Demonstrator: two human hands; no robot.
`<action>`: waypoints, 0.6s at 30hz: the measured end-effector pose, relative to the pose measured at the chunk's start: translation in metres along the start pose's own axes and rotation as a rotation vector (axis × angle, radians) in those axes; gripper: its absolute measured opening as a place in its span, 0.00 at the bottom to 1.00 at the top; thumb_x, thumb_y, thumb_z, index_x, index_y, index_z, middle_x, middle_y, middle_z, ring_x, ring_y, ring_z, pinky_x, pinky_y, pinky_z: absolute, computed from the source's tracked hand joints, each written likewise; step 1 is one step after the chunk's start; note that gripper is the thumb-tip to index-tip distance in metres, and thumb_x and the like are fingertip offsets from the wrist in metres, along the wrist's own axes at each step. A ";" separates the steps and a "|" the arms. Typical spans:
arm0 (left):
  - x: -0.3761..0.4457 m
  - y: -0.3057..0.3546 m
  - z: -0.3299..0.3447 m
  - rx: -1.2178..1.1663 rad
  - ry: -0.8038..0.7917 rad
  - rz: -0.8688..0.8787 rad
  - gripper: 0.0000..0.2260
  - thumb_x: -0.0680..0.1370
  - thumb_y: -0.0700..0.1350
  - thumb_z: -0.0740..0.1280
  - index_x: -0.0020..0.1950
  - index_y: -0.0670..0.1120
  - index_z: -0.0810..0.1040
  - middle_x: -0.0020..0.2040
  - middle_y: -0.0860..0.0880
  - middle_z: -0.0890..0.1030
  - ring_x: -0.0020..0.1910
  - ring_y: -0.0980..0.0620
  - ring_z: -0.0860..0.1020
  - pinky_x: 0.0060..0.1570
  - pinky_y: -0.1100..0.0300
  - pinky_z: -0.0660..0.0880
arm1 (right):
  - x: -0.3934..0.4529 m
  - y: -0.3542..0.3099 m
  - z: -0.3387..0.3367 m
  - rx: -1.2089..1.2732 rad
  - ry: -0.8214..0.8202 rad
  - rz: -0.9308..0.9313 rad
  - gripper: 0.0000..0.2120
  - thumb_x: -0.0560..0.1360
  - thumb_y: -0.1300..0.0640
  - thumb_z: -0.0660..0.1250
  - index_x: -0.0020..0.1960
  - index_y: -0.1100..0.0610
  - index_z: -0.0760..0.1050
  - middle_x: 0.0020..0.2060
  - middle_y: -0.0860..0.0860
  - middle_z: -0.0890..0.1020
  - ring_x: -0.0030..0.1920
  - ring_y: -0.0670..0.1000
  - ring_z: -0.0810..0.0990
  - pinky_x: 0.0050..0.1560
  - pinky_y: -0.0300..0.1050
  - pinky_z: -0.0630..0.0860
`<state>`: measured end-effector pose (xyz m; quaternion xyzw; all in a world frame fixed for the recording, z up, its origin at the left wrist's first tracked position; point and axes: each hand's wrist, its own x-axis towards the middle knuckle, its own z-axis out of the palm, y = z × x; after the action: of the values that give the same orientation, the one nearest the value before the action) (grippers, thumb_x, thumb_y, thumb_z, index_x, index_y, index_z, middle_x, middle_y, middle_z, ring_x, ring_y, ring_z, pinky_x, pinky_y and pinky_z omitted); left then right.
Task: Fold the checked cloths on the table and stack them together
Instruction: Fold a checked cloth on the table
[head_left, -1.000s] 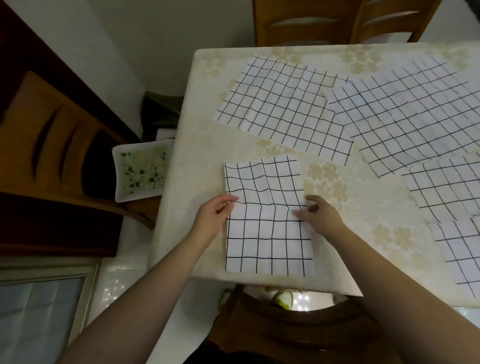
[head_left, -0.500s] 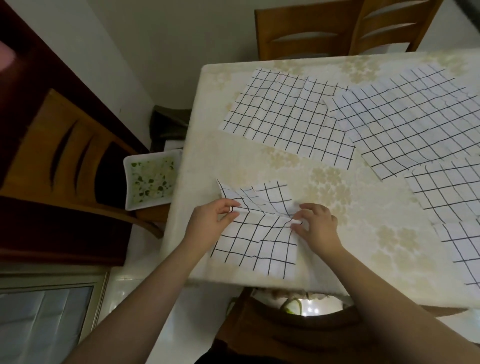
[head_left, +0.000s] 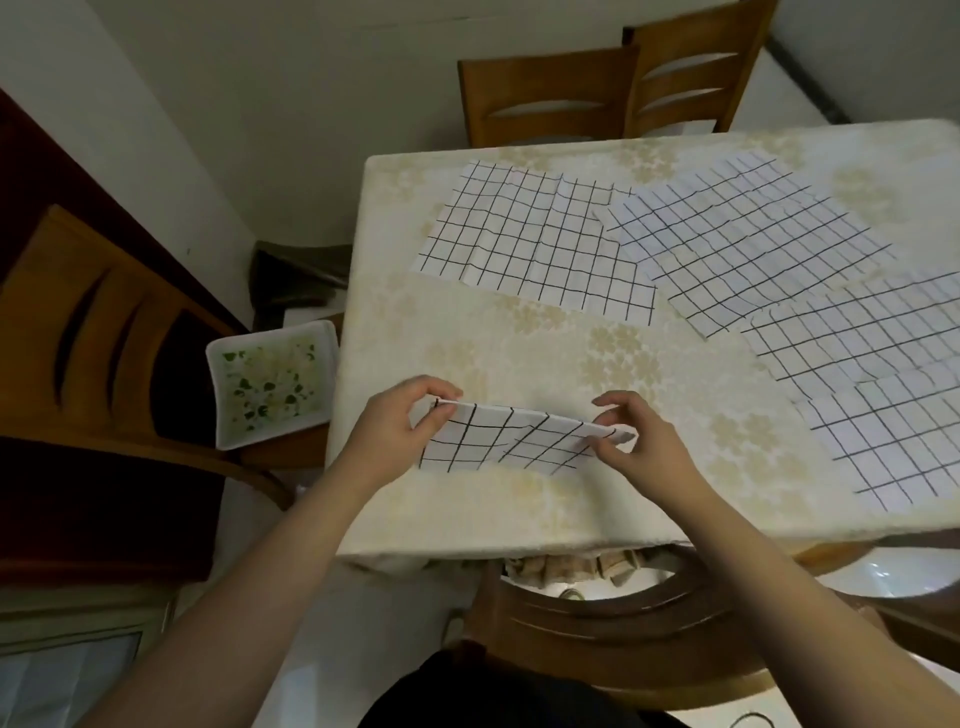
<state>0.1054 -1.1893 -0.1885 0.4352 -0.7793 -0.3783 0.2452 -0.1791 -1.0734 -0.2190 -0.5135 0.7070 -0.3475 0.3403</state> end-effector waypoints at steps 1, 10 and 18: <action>0.000 0.004 -0.002 -0.055 -0.016 -0.029 0.05 0.79 0.43 0.68 0.47 0.53 0.78 0.42 0.60 0.80 0.46 0.62 0.79 0.50 0.69 0.72 | -0.004 -0.003 0.001 0.025 -0.012 0.009 0.16 0.72 0.59 0.73 0.56 0.47 0.74 0.42 0.42 0.83 0.46 0.38 0.79 0.43 0.27 0.70; 0.015 0.006 -0.011 -0.234 0.041 -0.138 0.01 0.81 0.49 0.65 0.51 0.55 0.75 0.26 0.50 0.66 0.24 0.54 0.59 0.24 0.62 0.60 | -0.013 -0.005 0.005 0.429 -0.060 0.221 0.07 0.72 0.61 0.74 0.46 0.64 0.78 0.37 0.56 0.84 0.41 0.54 0.83 0.45 0.47 0.78; 0.047 -0.050 0.028 -0.274 -0.035 -0.512 0.11 0.79 0.54 0.67 0.60 0.56 0.75 0.46 0.46 0.78 0.43 0.51 0.77 0.45 0.57 0.74 | 0.010 0.023 0.031 0.573 0.101 0.500 0.15 0.75 0.57 0.71 0.59 0.62 0.76 0.42 0.58 0.86 0.43 0.58 0.86 0.47 0.52 0.83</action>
<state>0.0865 -1.2365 -0.2430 0.5739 -0.5899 -0.5370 0.1849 -0.1669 -1.0825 -0.2560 -0.1912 0.7005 -0.4622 0.5091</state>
